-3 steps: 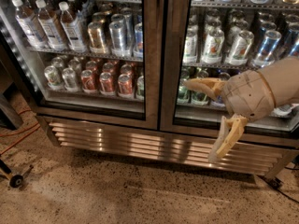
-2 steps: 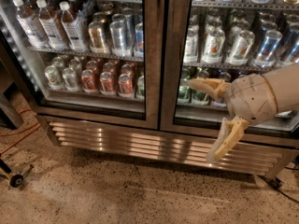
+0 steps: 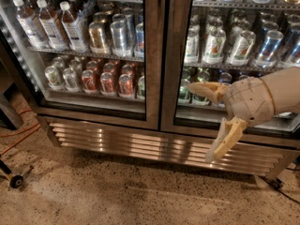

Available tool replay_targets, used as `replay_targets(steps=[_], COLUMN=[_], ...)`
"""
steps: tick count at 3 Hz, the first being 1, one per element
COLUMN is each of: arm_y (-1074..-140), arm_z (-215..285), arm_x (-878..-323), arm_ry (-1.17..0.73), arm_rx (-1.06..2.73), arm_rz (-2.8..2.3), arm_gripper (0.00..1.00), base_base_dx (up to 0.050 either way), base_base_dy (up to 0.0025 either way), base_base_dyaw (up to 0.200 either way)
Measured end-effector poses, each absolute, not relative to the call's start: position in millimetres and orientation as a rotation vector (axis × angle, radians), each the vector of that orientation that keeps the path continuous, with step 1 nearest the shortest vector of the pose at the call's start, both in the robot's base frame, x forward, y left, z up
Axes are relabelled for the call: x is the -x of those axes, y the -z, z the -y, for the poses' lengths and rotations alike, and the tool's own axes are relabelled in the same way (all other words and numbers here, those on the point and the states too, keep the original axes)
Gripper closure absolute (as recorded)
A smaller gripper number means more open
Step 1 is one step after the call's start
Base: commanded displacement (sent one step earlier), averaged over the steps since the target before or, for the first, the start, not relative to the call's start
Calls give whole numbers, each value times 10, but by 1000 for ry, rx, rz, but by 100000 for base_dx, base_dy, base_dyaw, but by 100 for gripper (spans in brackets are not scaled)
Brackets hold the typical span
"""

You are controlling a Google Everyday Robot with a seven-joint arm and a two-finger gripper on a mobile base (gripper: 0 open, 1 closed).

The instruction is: Open left fridge door

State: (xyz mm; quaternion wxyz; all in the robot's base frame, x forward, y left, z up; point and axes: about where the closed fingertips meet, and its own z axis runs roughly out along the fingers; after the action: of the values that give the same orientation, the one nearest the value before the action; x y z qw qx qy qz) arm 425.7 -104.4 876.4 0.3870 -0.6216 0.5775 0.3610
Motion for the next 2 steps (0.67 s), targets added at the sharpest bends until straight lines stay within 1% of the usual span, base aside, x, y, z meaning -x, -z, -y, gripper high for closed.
replay_targets(steps=[1, 2], arm_y=[-8631, -8634], arm_z=[1080, 1075], arm_x=[-4320, -4320], arm_ry=[-1002, -1004], arm_rx=[1514, 1511], arm_rz=[-1516, -1514], arm_gripper=[0, 0], base_base_dx=[0, 0], base_base_dy=[0, 0], base_base_dyaw=[0, 0])
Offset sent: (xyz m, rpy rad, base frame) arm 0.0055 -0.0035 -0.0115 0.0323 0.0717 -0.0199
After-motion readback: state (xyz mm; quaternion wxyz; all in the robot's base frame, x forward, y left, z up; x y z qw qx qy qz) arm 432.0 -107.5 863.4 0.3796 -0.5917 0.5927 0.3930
